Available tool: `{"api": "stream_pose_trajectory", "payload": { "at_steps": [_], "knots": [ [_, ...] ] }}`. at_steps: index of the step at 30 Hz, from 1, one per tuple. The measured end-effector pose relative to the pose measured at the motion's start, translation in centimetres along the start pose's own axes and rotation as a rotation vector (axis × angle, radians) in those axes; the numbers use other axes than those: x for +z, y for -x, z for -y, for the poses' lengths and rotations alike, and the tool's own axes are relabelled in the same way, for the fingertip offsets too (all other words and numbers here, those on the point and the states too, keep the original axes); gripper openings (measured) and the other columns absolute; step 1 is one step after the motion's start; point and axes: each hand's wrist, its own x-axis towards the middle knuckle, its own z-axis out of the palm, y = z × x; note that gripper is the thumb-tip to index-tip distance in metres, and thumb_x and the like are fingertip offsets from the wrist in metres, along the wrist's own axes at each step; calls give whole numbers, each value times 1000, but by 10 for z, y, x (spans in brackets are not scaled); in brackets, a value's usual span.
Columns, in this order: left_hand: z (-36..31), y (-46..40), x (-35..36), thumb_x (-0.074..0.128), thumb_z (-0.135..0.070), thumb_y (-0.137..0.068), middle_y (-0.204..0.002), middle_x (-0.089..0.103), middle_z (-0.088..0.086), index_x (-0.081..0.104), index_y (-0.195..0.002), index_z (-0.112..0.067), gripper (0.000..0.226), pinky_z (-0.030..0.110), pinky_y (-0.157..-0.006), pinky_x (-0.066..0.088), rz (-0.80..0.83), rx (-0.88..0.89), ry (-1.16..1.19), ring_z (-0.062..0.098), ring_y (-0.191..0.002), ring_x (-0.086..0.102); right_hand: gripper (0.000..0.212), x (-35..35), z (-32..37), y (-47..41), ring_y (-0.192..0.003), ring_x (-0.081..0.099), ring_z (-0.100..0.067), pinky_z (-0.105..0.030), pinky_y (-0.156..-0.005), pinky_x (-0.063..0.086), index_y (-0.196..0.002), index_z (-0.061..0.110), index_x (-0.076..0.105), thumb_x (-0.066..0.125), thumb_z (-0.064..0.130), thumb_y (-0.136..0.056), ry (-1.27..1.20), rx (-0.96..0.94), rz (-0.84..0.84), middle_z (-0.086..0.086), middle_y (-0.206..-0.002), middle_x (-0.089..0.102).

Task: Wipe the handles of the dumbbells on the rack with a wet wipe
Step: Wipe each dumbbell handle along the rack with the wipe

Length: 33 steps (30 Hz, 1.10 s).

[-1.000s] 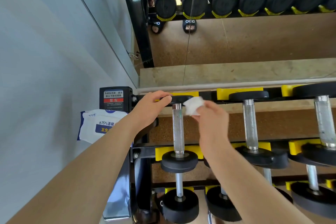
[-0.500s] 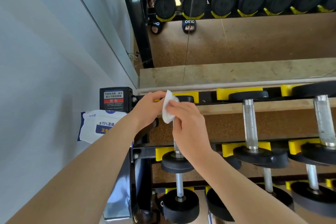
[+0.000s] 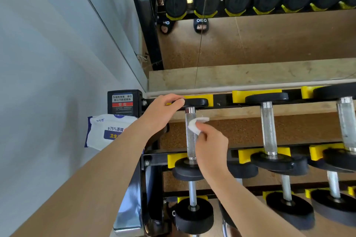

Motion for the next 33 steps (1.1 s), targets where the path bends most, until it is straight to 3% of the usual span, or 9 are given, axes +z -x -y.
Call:
{"api": "stream_pose_trajectory", "payload": {
  "at_steps": [4,8,11,13,17,21,24,29,33],
  "knots": [
    [-4,1,0,47,-37,-105,-112,59,-22,63,-134,-28,34,25,-92,38,5,22,7,-5,-102,51,37,-1,-9,7,-118,56,-18,-20,-101,40,-119,6,68,62,-7,-86,138,-426,-24,-7,-125,64],
    [-6,2,1,47,-37,-106,-104,56,-28,64,-132,-28,33,18,-79,38,-8,29,11,-8,-93,51,35,2,-22,-12,-121,49,-25,-33,-96,53,-107,8,72,77,6,-73,635,-695,244,-4,-127,61],
    [-6,3,2,47,-38,-106,-110,59,-20,63,-134,-28,34,21,-78,38,-16,19,23,-6,-94,52,26,-15,-35,-6,-114,53,-21,-34,-90,55,-98,9,76,75,9,-72,704,-774,432,2,-115,68],
    [-5,4,3,46,-39,-106,-121,60,-15,63,-135,-29,35,23,-86,38,-17,21,29,0,-108,54,22,-27,-39,-3,-110,56,-17,-33,-95,53,-92,10,77,70,0,-74,534,-725,437,5,-109,70],
    [-4,5,3,46,-39,-106,-130,60,-13,62,-136,-29,36,23,-94,34,-18,16,40,4,-116,52,34,-24,-30,-17,-113,55,-19,-24,-107,39,-105,8,74,66,-11,-77,289,-597,146,-1,-116,68],
    [-6,5,4,47,-39,-105,-124,62,-13,63,-135,-29,35,23,-85,37,-32,10,30,0,-99,52,33,-19,-29,-12,-115,47,-15,-25,-106,39,-112,17,72,65,2,-83,522,-730,498,6,-124,63],
    [-5,6,5,47,-39,-105,-127,62,-15,62,-135,-30,35,20,-88,36,-36,4,46,1,-110,53,36,-27,-41,-9,-110,40,-1,-26,-109,37,-117,25,70,54,6,-92,474,-572,705,16,-125,60],
    [-7,6,5,46,-39,-106,-129,59,-16,60,-138,-30,37,24,-96,32,-22,3,24,3,-118,50,42,-35,-32,-11,-110,45,-1,-22,-108,35,-118,24,72,44,3,-94,436,-487,795,21,-123,65],
    [-5,5,5,46,-41,-105,-131,59,-16,60,-138,-31,37,25,-97,31,-19,-8,38,2,-119,49,36,-54,-45,-3,-113,50,4,-21,-105,39,-115,28,72,53,11,-90,359,-390,709,22,-118,66]
  ]
}}
